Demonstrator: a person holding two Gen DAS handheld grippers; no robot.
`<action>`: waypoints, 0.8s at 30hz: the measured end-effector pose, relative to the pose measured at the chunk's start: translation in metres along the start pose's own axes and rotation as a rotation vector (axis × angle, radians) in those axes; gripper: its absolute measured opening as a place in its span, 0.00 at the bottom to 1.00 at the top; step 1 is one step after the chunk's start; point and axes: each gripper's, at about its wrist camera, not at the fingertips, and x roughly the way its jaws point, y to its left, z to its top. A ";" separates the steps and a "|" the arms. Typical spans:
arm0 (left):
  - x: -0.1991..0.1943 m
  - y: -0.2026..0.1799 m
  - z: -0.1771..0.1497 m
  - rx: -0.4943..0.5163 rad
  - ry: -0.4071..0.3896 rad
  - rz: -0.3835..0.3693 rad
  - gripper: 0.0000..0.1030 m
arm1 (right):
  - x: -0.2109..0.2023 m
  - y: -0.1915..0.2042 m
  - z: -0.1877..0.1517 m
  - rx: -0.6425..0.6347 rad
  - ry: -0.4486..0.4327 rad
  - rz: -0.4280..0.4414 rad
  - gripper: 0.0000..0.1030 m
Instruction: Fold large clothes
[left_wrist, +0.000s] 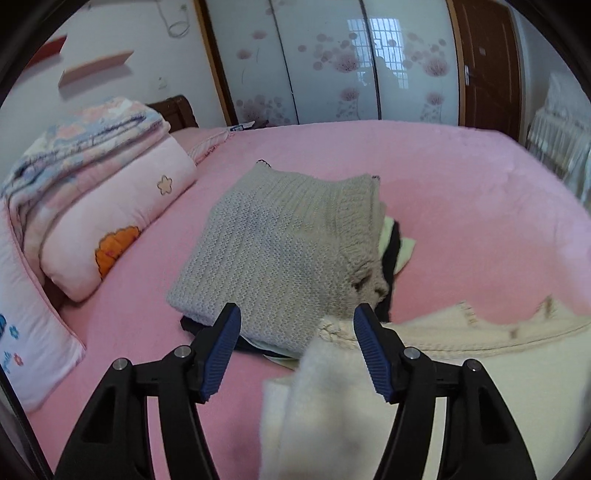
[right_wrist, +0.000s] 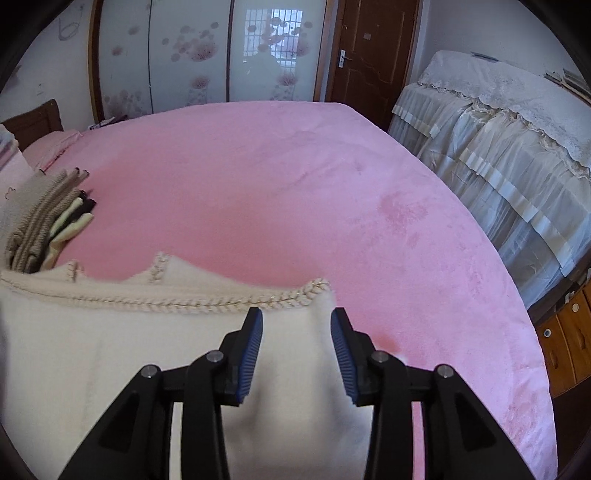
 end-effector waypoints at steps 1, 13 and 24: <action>-0.007 0.002 0.000 -0.024 0.008 -0.023 0.61 | -0.007 0.007 0.001 0.009 0.002 0.035 0.37; 0.028 -0.116 -0.078 0.056 0.189 -0.170 0.62 | 0.025 0.106 -0.024 0.044 0.092 0.248 0.37; 0.072 -0.117 -0.094 0.085 0.181 -0.107 1.00 | 0.067 0.007 -0.047 0.020 0.090 -0.136 0.38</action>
